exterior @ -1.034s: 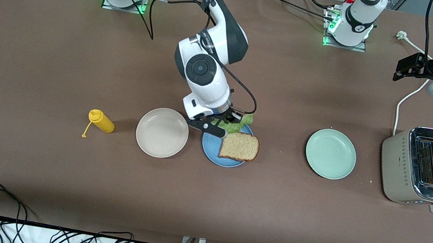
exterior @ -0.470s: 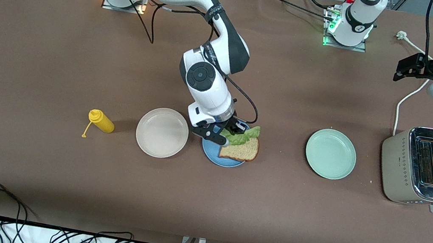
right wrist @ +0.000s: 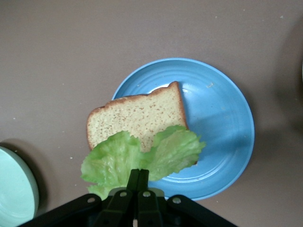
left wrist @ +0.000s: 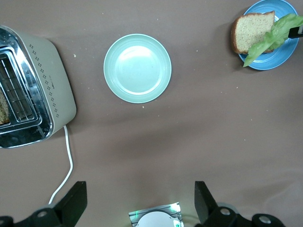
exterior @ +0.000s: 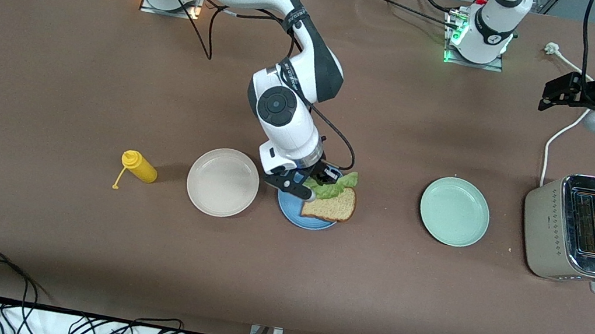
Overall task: Make sandwich in blue plate with both arms
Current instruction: 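Lower the lettuce onto the bread on the blue plate, then open the right gripper to release the lettuce onto the bread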
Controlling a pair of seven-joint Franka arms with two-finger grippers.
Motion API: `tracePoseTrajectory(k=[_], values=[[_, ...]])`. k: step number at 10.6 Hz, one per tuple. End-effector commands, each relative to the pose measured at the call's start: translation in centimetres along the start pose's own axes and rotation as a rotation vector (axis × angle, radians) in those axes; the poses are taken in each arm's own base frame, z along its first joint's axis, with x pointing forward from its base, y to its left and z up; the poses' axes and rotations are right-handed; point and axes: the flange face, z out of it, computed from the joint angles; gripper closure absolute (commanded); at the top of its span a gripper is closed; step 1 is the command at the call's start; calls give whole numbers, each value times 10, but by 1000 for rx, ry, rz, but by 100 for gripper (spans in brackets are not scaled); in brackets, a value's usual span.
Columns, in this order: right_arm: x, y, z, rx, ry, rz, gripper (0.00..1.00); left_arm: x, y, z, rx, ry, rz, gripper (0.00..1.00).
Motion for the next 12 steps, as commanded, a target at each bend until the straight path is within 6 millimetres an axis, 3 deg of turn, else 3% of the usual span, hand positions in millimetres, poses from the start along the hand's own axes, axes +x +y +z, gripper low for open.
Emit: tracePoseTrajectory(k=[1, 5, 8, 10, 11, 12], values=[[-13, 0, 22, -3, -55, 8, 100, -5, 10, -9, 32, -18, 8, 0], [5, 26, 52, -40, -60, -64, 100, -5, 15, -11, 84, 25, 18, 0], [42, 42, 43, 61, -93, -169, 100, 5, 17, -21, 75, 49, 25, 0], [52, 47, 45, 84, -75, -195, 100, 7, 20, -19, 78, 43, 65, 0], [51, 46, 48, 90, -61, -196, 100, 8, 38, -19, 90, 44, 111, 0], [50, 46, 50, 89, -59, -198, 100, 7, 39, -19, 89, 41, 115, 0]])
